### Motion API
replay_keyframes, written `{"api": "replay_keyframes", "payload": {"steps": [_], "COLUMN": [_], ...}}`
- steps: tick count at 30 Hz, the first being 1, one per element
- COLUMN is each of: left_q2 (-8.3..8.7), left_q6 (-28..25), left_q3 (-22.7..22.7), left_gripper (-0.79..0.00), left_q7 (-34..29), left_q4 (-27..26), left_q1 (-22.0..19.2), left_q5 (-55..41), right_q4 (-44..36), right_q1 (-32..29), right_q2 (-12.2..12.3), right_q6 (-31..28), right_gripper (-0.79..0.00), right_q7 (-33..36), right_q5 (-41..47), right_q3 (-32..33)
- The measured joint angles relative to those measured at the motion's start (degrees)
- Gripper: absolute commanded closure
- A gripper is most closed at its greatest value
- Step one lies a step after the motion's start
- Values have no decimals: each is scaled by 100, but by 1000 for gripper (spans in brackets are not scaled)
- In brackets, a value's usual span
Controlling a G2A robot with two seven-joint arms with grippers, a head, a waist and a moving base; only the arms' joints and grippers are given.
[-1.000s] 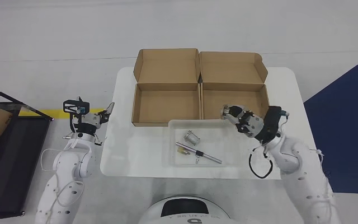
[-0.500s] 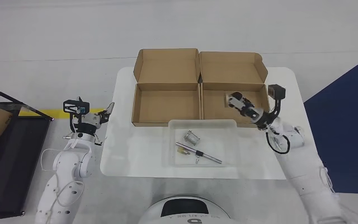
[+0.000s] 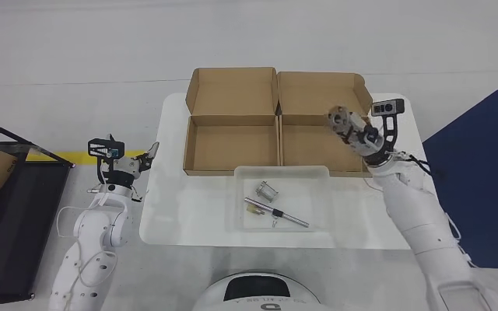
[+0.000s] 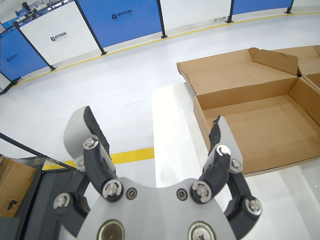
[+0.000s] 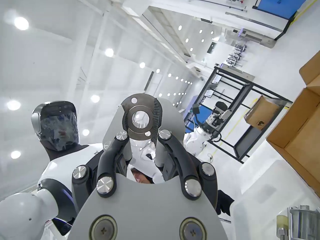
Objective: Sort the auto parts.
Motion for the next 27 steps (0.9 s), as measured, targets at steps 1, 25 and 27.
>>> {"api": "replay_keyframes", "payload": {"steps": [1,25,27], "left_q2": [0,0,0], "left_q6": [0,0,0], "left_q3": [0,0,0], "left_gripper": [-785,-785,-785], "left_q7": [0,0,0], "left_q4": [0,0,0], "left_q1": [0,0,0], "left_q5": [0,0,0], "right_q4": [52,166,-81], "right_q1": [19,-522,-688], "right_q2": [-20,-172,-204], "right_q6": [17,-1792,-1634], "right_gripper": [0,0,0], "right_q7": [17,-3822,-4579], "right_q5": [49,-4477,-5217], "right_q3": [2,1246,1415]}}
